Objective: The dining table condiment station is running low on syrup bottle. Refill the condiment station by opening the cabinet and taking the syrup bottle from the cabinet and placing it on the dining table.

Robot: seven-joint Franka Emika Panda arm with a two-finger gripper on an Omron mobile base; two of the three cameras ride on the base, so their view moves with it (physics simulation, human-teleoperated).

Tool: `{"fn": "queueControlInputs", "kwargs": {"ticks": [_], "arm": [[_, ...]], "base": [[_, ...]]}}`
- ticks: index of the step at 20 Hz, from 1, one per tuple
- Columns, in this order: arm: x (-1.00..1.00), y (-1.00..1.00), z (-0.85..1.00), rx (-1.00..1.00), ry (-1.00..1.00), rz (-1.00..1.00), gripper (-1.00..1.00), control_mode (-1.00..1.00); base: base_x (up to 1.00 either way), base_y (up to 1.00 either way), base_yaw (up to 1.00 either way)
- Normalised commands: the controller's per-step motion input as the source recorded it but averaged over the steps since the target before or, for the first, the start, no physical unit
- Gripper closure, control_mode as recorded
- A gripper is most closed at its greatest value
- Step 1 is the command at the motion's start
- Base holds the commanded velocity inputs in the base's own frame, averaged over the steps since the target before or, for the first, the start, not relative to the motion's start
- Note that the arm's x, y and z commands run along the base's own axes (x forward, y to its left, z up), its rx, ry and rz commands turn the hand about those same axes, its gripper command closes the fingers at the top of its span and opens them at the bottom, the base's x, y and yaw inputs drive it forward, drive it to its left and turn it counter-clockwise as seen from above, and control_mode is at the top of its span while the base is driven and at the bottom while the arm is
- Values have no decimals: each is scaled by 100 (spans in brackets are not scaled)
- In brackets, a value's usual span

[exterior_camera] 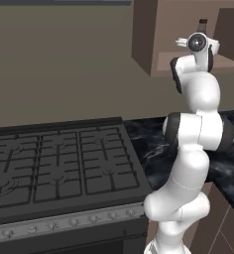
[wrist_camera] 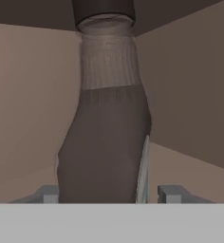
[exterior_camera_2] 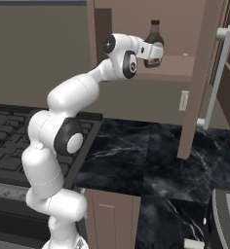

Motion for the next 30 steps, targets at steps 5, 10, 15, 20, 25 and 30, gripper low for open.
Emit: {"fn": "queueControlInputs", "kwargs": {"ticks": [5,10,15,20,25,30], "arm": [[11,0,-8,0,0,0,100,-100],[3,2,-2,0,2,0,100,-100],[0,0,0,0,0,0,100,-100],[0,0,-5,0,0,0,100,-100],[-5,-2,-19,0,0,0,100,-100],[-47,-1,-8,0,-1,3,100,-100]], "base": [[0,0,0],[0,0,0],[0,0,0],[0,0,0],[0,0,0],[0,0,0]]}}
